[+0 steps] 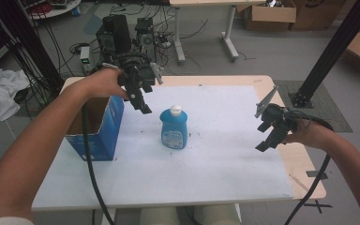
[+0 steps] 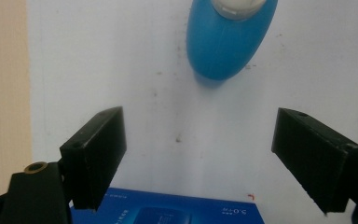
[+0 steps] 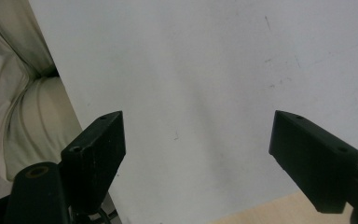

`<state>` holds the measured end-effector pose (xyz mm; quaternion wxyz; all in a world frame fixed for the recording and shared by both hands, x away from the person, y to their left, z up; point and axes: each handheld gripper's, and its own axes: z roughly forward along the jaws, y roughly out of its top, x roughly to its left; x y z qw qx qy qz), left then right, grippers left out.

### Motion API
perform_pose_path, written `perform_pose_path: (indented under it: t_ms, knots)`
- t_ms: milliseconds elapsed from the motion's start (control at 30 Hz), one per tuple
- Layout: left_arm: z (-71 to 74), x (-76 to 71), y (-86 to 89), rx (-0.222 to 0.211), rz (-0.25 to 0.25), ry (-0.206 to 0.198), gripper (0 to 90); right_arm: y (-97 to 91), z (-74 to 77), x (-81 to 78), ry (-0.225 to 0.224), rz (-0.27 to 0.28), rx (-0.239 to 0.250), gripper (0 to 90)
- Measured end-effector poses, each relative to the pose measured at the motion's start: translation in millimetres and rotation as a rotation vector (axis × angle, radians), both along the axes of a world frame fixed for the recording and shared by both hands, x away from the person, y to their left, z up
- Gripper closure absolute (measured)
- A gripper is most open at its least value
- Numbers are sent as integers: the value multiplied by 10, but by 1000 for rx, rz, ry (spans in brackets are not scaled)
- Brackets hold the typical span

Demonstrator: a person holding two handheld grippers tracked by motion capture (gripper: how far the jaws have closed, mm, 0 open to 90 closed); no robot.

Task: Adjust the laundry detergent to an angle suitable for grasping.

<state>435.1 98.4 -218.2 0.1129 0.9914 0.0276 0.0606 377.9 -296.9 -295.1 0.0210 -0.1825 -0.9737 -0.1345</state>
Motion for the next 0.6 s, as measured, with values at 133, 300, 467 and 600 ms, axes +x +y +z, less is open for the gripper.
perform_pose_path:
  t_ms: [133,300,467,600]
  knots:
    - [8,-5,1,2,4,2,180,-5,10,-4,-10,4,7,184]
    - [18,-7,5,0,10,0,180,-4,24,-17,-28,9,17,180]
    - [33,-14,4,-1,12,-6,186,-12,68,-26,-42,0,30,180]
    - [53,-19,1,-1,14,-9,186,-5,95,-30,-48,1,37,180]
